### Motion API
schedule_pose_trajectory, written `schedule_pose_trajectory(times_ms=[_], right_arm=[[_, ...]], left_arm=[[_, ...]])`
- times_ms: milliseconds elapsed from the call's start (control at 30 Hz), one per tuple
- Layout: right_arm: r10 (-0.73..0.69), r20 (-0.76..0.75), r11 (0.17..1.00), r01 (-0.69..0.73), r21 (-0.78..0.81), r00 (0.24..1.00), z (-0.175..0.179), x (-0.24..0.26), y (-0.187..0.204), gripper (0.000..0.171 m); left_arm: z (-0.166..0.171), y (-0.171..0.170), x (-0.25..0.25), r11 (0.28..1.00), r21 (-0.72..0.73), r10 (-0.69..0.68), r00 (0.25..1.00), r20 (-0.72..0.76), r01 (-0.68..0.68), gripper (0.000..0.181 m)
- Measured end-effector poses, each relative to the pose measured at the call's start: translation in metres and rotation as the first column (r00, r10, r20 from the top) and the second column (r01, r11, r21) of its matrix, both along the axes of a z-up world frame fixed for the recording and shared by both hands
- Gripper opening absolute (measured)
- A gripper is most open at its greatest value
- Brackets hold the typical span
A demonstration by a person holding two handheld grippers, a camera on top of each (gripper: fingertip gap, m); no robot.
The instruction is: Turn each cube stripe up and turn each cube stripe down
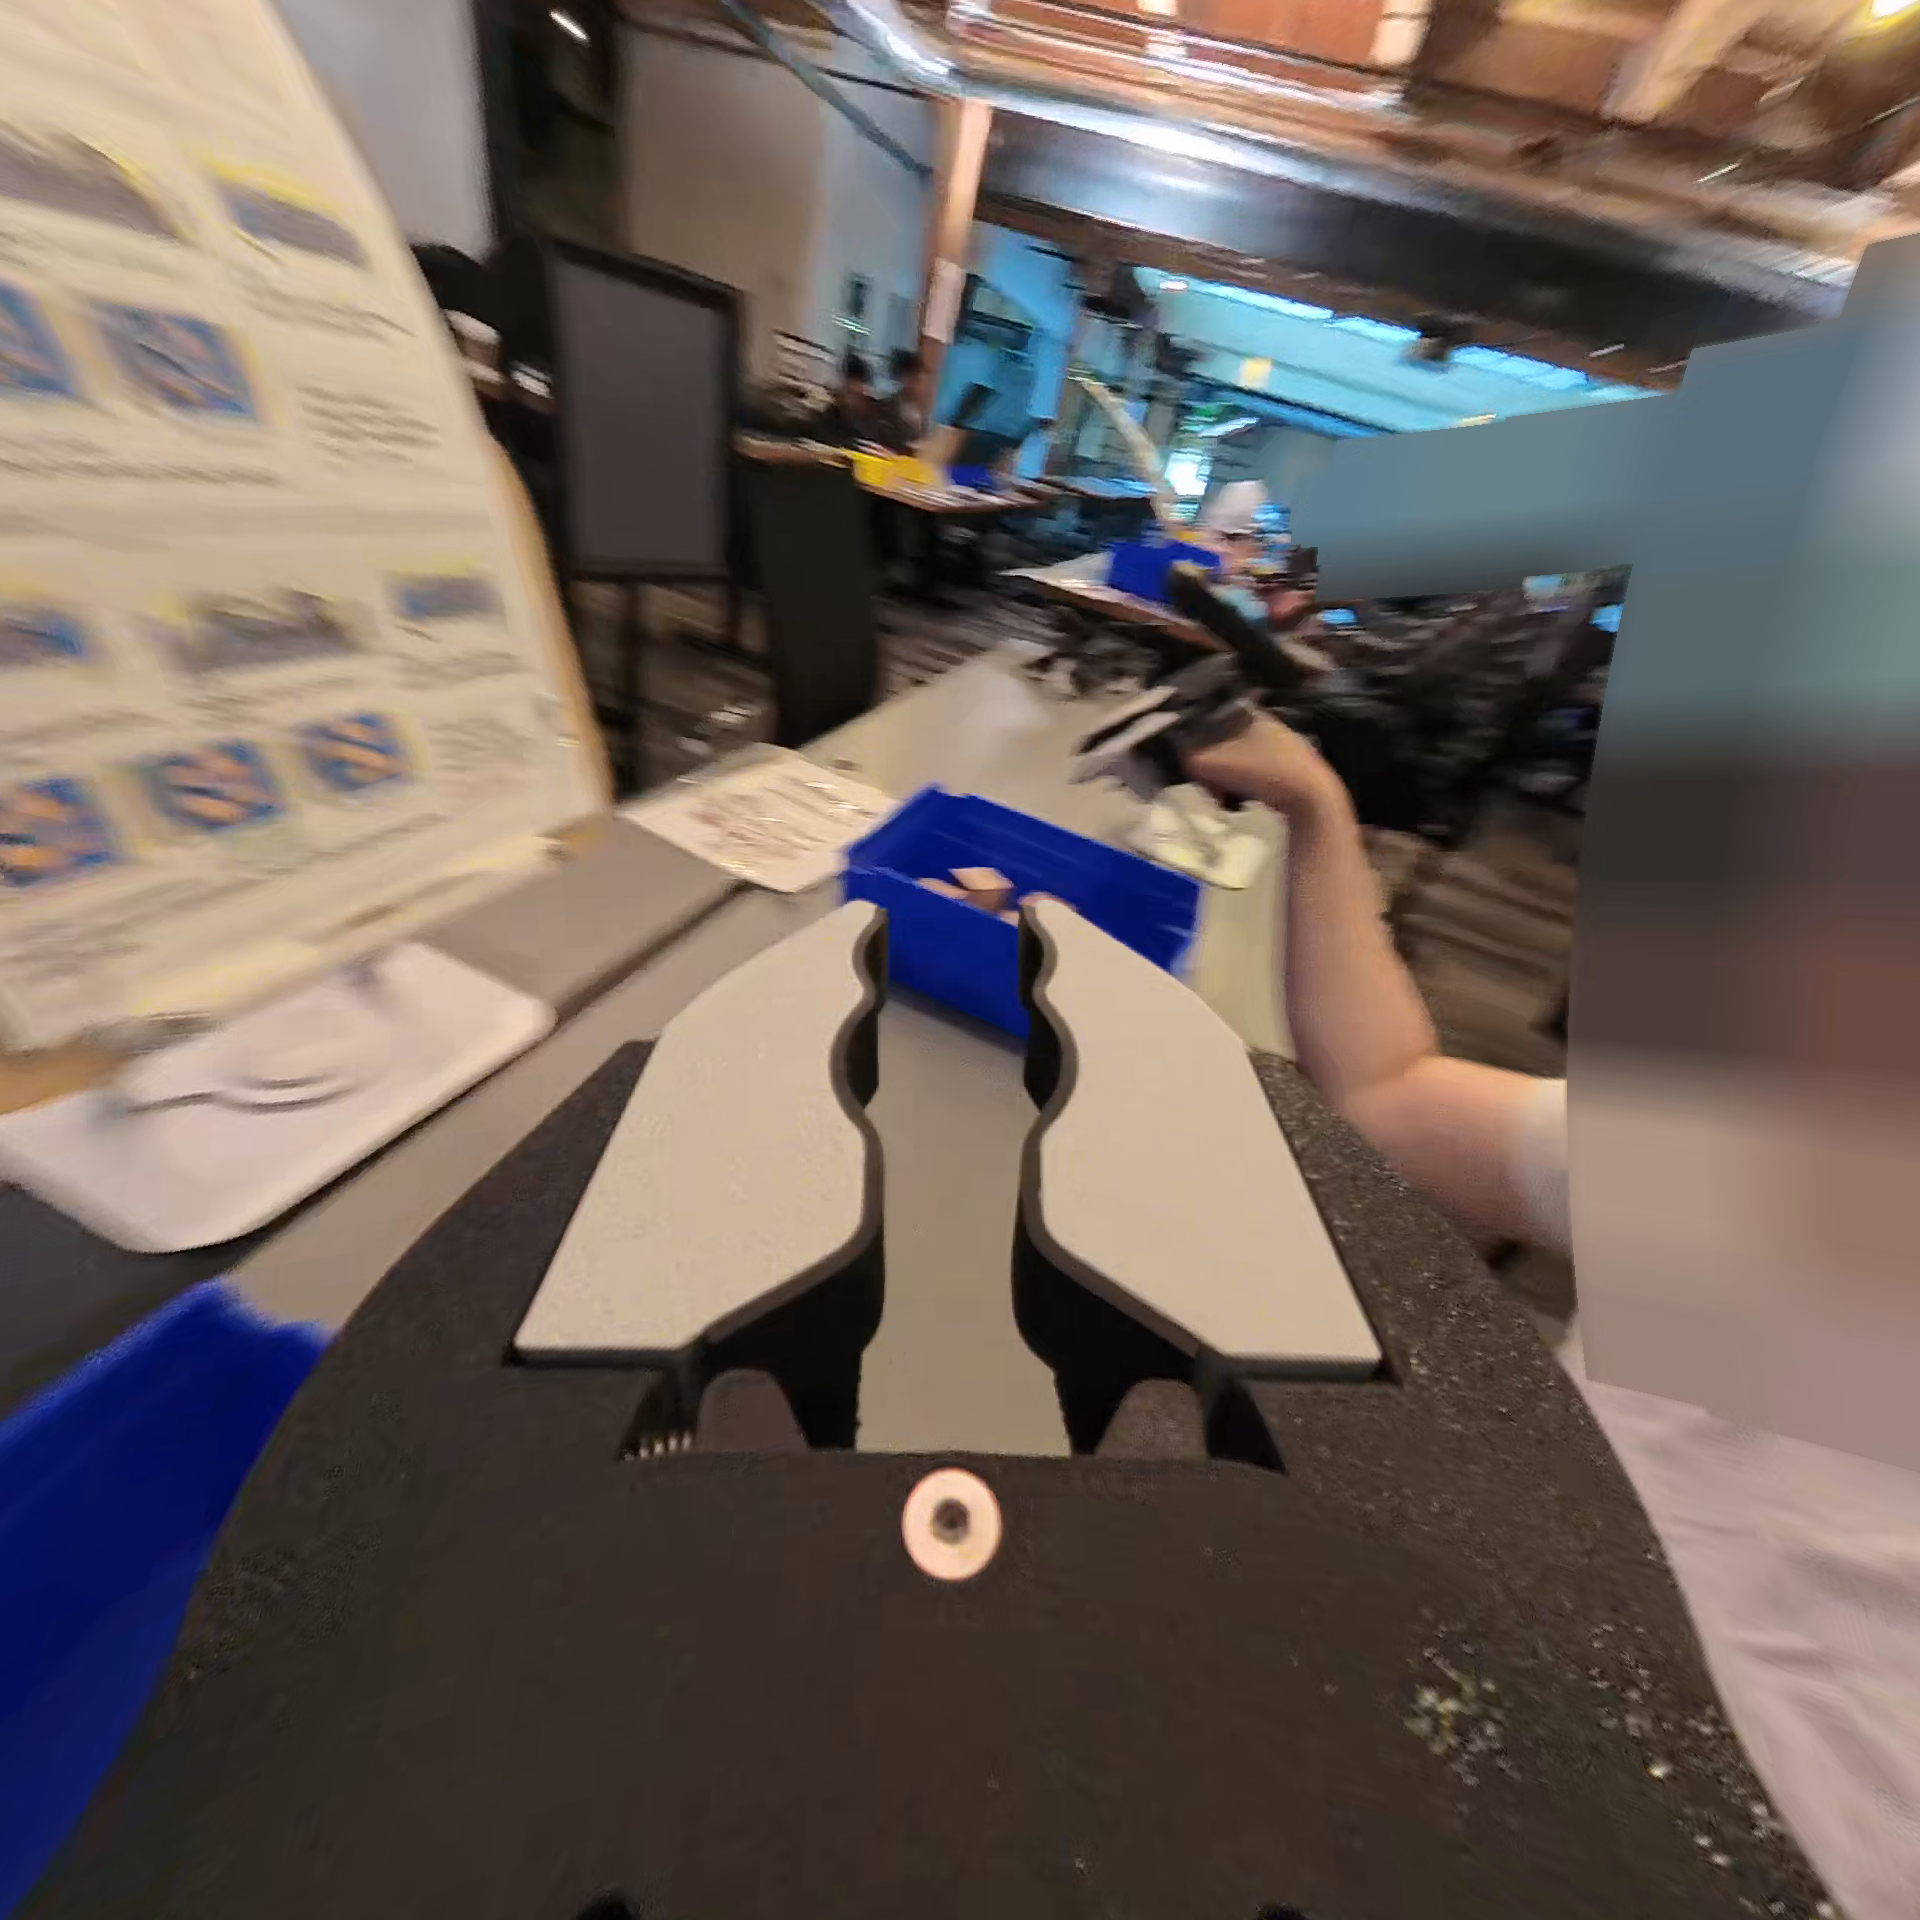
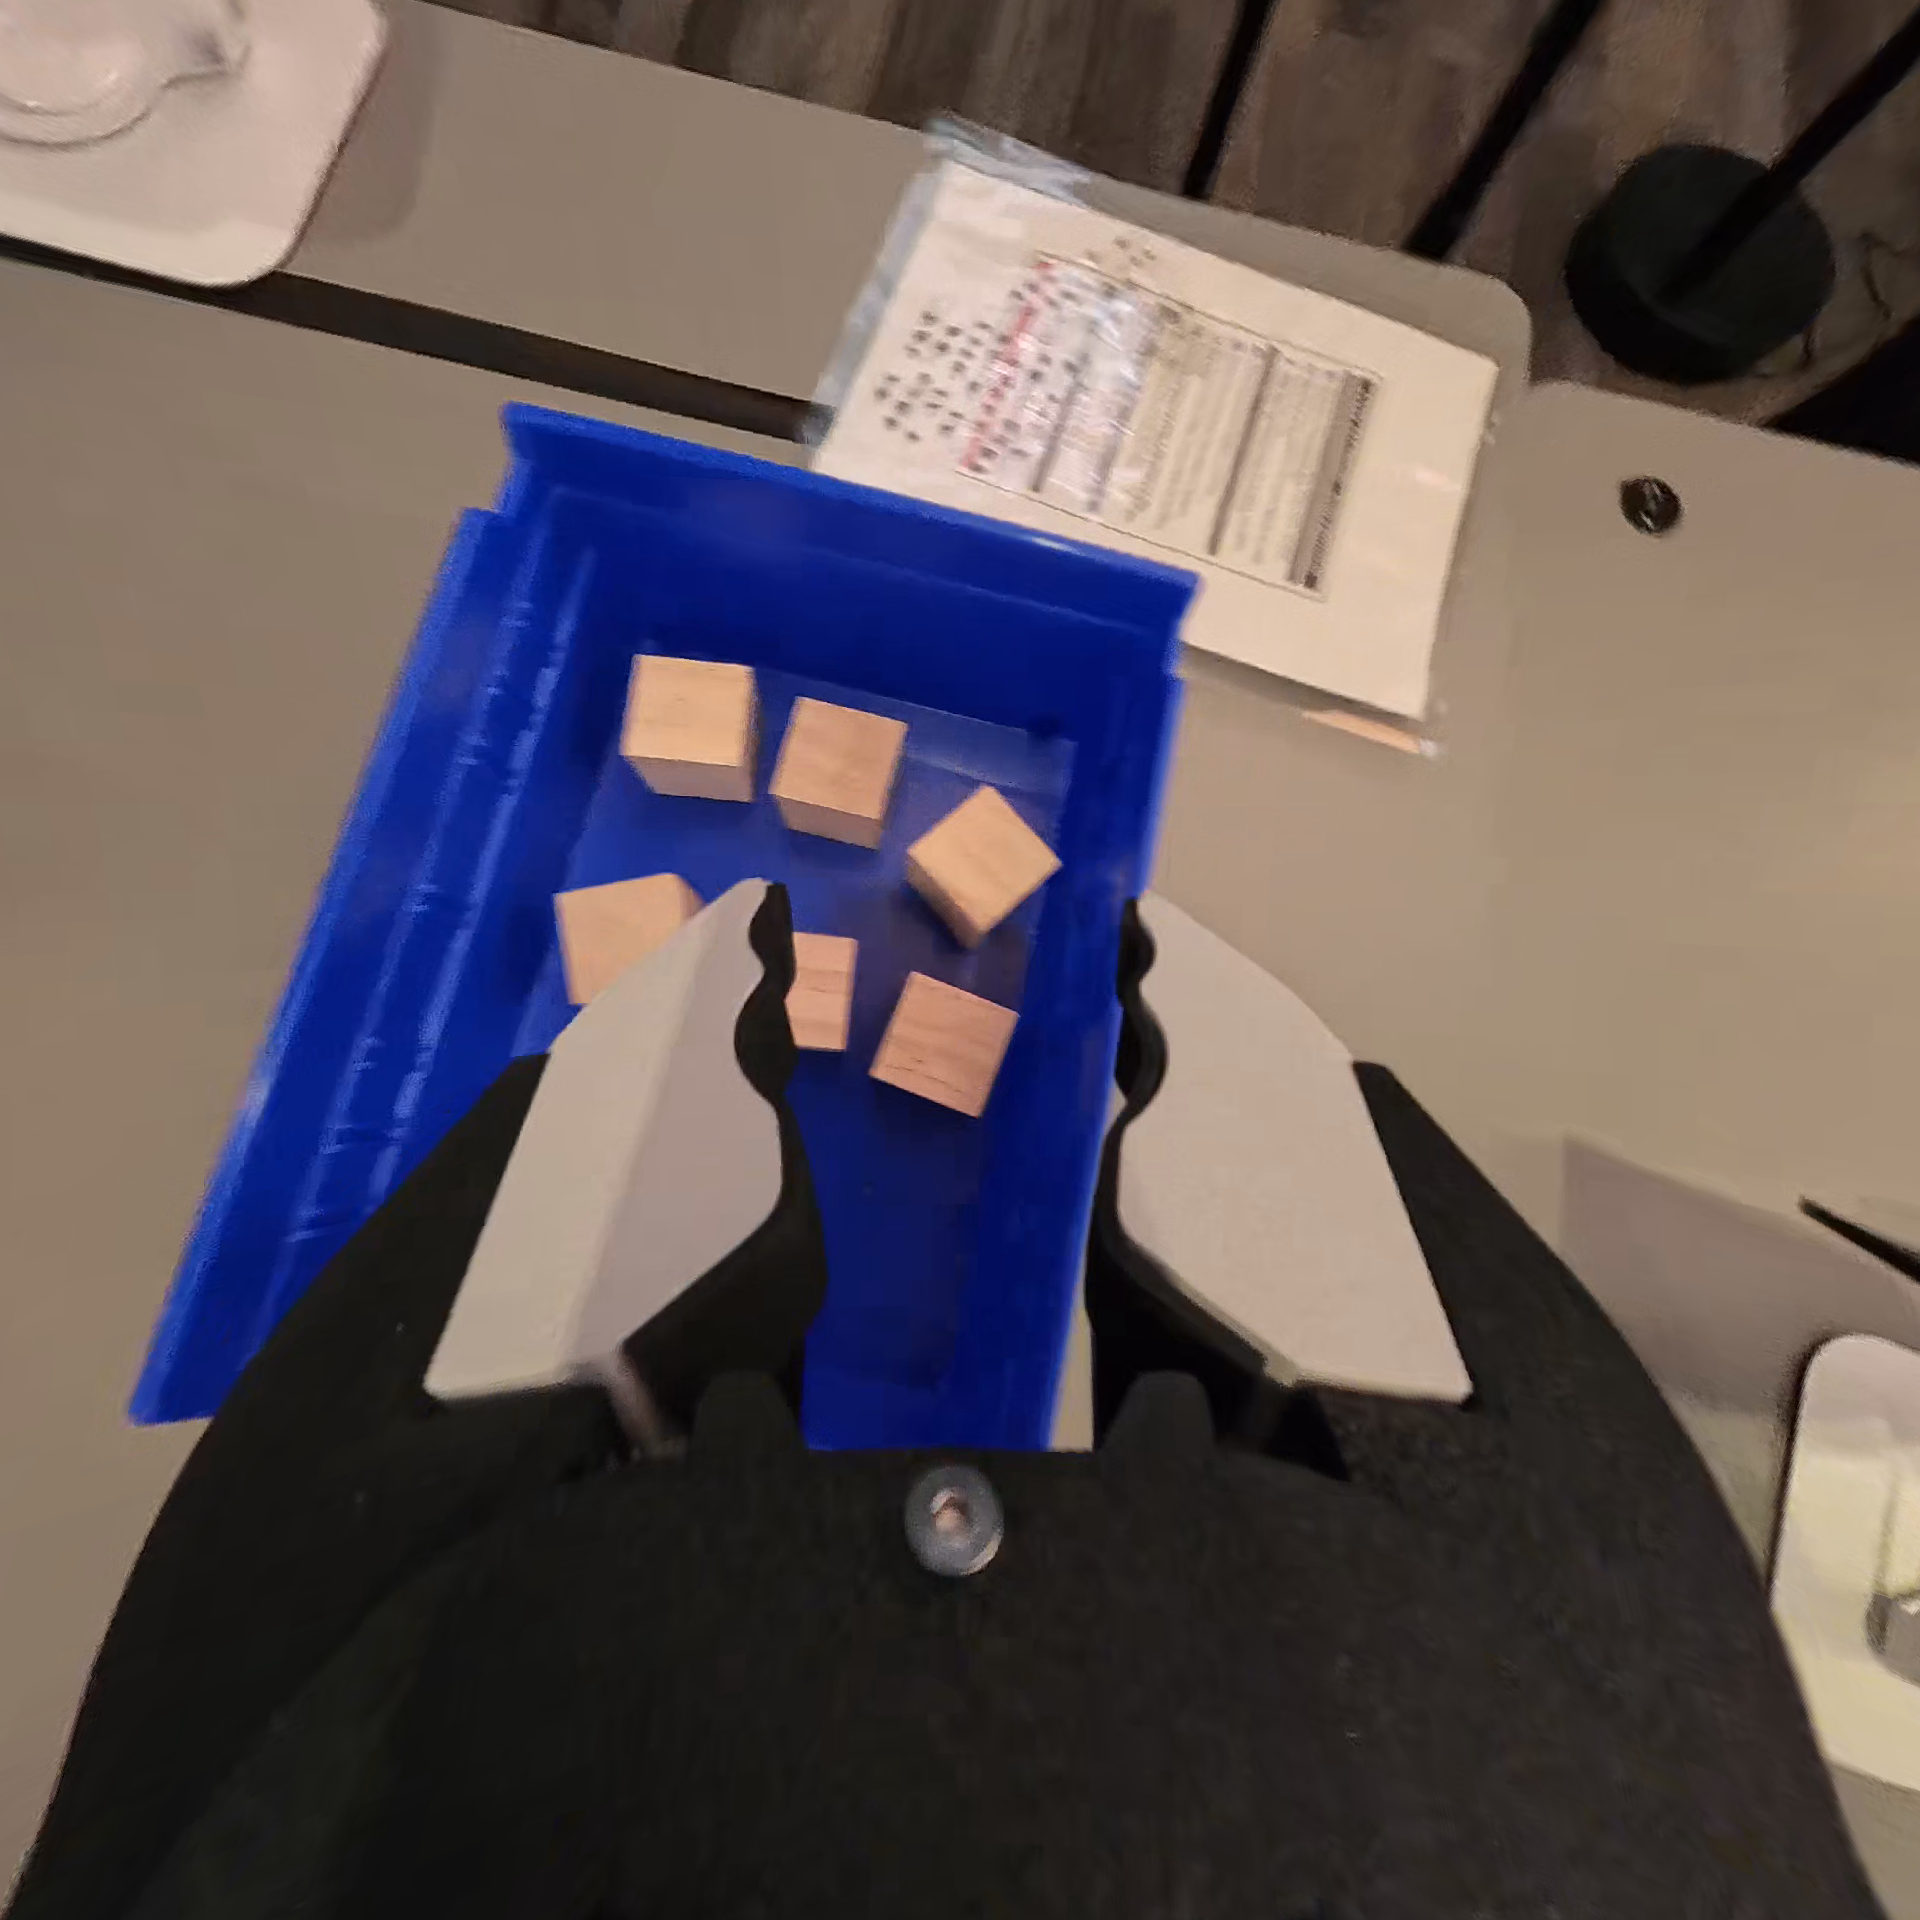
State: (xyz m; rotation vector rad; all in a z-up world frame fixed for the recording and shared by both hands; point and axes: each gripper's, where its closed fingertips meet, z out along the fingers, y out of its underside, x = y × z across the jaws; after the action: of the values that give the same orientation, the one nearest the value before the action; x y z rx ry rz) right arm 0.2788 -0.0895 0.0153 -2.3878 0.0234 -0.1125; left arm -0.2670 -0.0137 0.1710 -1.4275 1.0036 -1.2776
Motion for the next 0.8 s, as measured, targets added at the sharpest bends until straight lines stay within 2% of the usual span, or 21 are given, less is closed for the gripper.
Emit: schedule_pose_trajectory(times_ms=[33, 100, 167, 200, 267, 333, 400, 467, 533, 633, 667, 733, 800], right_arm=[[-0.022, 0.035, 1.000, 0.022, 0.003, 0.999, -0.002, 0.016, -0.002, 0.060], [-0.085, 0.212, 0.988, 0.056, 0.142, 0.974, 0.014, 0.049, 0.001, 0.055], [-0.035, 0.160, 0.967, -0.007, 0.254, 0.986, 0.024, 0.044, 0.005, 0.054], [-0.038, 0.128, 0.959, 0.000, 0.282, 0.991, 0.026, 0.045, 0.005, 0.055], [-0.089, 0.154, 0.931, 0.027, 0.363, 0.984, 0.036, 0.057, 0.006, 0.056], [-0.136, 0.232, 0.848, -0.007, 0.530, 0.963, 0.060, 0.065, 0.005, 0.051], [-0.158, 0.260, 0.745, -0.057, 0.664, 0.952, 0.081, 0.060, -0.003, 0.051], [-0.175, 0.274, 0.701, -0.076, 0.709, 0.946, 0.088, 0.060, -0.007, 0.055], [-0.156, 0.249, 0.797, -0.027, 0.604, 0.956, 0.063, 0.068, -0.004, 0.054], [-0.118, 0.156, 0.936, 0.058, 0.347, 0.981, 0.008, 0.077, -0.004, 0.052], [-0.117, 0.118, 0.953, 0.078, 0.294, 0.986, -0.004, 0.078, -0.005, 0.053], [-0.070, 0.019, 0.972, 0.064, 0.224, 0.997, -0.021, 0.069, -0.005, 0.053], [-0.059, -0.036, 0.988, 0.063, 0.140, 0.998, -0.034, 0.063, -0.009, 0.057]], left_arm=[[-0.002, 0.006, -0.011, 0.996, 0.055, 0.065, 0.998, 0.007, -0.065, 0.026], [-0.004, 0.021, -0.031, 0.974, 0.141, 0.173, 0.984, 0.046, -0.178, 0.026], [-0.015, 0.039, -0.048, 0.958, 0.142, 0.252, 0.968, -0.006, -0.249, 0.026], [-0.023, 0.050, -0.058, 0.948, 0.117, 0.305, 0.951, -0.049, -0.297, 0.026], [-0.033, 0.068, -0.076, 0.919, 0.107, 0.389, 0.915, -0.103, -0.378, 0.025], [-0.025, 0.077, -0.093, 0.885, 0.134, 0.454, 0.890, -0.041, -0.445, 0.020], [-0.003, 0.073, -0.107, 0.861, 0.163, 0.472, 0.876, 0.102, -0.482, 0.015], [0.010, 0.066, -0.118, 0.836, 0.216, 0.473, 0.862, 0.182, -0.505, 0.015], [0.003, 0.071, -0.129, 0.792, 0.262, 0.535, 0.834, 0.135, -0.551, 0.019], [-0.034, 0.096, -0.149, 0.720, 0.302, 0.673, 0.735, -0.082, -0.625, 0.018], [-0.052, 0.105, -0.158, 0.702, 0.302, 0.708, 0.680, -0.191, -0.645, 0.016], [-0.085, 0.121, -0.181, 0.639, 0.310, 0.762, 0.525, -0.379, -0.704, 0.014], [-0.103, 0.134, -0.202, 0.554, 0.329, 0.800, 0.380, -0.464, -0.765, 0.013]])
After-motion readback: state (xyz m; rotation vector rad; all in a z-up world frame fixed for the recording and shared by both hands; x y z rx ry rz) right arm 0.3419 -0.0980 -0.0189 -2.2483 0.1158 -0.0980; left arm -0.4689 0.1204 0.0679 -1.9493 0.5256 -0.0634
